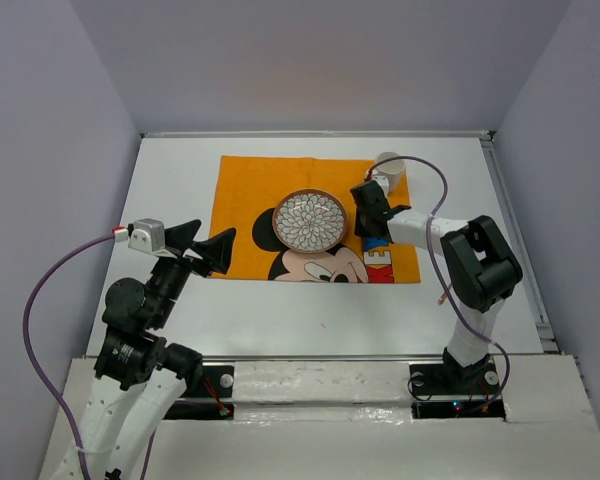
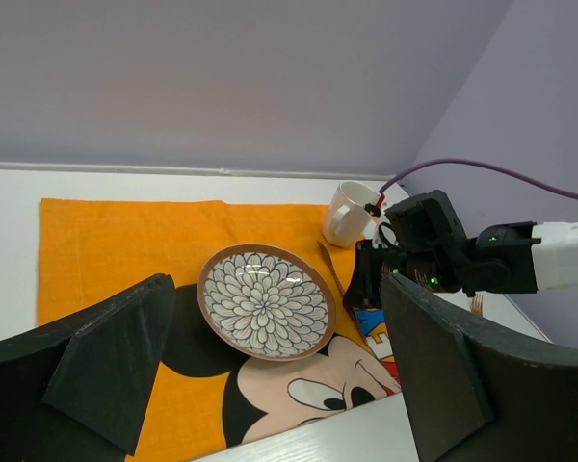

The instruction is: Set the dinner table for one person

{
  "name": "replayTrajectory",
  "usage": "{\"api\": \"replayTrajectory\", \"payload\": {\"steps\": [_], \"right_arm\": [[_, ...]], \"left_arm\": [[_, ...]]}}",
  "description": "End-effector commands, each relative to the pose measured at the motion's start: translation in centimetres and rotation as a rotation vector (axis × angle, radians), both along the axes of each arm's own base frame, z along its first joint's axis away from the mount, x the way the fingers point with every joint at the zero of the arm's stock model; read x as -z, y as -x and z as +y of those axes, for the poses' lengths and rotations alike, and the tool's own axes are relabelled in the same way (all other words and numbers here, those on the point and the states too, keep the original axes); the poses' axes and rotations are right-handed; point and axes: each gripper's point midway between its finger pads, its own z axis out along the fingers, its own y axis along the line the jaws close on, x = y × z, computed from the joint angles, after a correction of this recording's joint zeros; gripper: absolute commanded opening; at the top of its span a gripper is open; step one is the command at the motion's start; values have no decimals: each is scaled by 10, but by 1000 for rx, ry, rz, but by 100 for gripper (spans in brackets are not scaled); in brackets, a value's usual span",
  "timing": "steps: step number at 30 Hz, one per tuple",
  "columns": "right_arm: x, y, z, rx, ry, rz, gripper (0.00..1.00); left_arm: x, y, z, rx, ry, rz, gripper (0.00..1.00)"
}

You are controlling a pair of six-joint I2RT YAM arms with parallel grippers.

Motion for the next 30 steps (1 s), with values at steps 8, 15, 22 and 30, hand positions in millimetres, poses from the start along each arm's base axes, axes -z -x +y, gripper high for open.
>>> {"api": "replayTrajectory", "payload": {"steps": [8, 15, 22, 30], "right_arm": [[-72, -1, 8, -33, -135, -157, 61], [-82, 64, -41, 114, -199, -190, 59], [-62, 124, -131, 453, -243, -167, 57], [-39, 157, -200, 793, -246, -63, 57]], "left_arm": [[-18, 5, -3, 27, 11, -66, 99], [-28, 19, -2, 43, 28, -110, 99], [-40, 37, 3, 52, 57, -165, 99], [-47, 49, 8, 57, 78, -199, 99]]}}
